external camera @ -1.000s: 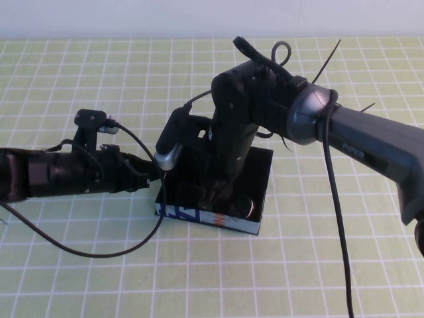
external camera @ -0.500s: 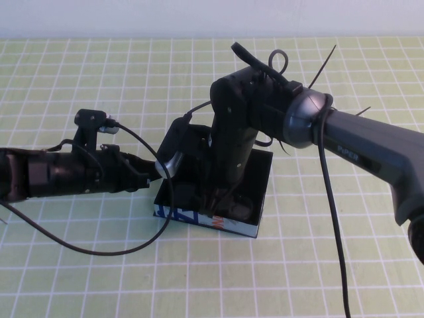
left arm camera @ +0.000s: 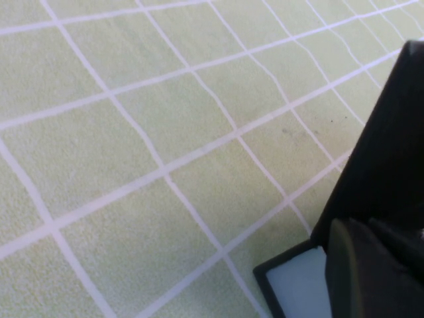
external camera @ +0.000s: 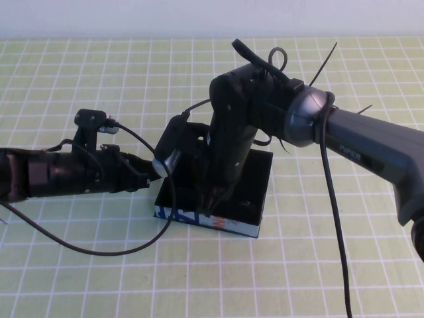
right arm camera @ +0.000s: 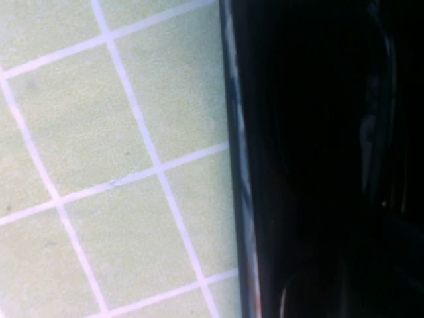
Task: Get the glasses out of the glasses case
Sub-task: Pick up the glasses from the glasses case
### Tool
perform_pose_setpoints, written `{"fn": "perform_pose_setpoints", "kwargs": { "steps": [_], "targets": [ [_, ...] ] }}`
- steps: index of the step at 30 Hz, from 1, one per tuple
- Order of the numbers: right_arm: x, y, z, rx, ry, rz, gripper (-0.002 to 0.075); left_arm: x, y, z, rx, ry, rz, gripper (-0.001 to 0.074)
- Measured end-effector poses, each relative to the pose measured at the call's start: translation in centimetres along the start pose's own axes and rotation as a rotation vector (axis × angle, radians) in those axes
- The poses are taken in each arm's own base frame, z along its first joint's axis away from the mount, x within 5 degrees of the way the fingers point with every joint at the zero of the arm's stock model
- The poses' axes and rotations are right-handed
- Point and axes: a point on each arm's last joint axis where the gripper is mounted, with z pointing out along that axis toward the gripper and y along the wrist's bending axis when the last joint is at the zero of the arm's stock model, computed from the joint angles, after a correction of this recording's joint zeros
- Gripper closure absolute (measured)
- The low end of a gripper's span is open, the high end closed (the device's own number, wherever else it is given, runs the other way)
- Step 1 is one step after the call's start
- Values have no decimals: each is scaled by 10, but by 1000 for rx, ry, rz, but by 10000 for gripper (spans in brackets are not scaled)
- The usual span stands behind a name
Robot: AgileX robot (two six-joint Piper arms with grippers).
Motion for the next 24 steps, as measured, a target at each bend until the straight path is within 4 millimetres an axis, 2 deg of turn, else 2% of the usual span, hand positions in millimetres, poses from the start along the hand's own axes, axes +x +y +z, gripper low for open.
{"fn": "perform_pose_setpoints", "kwargs": {
  "steps": [16,24],
  "targets": [
    [-4,-3,-15,8,26,-16,725,-3,-3,-2,25,-12,-8,739],
    [-14,-6,-33,37,-24,-6,725,-21,-10,-32,26,-52,31,739]
  ]
}}
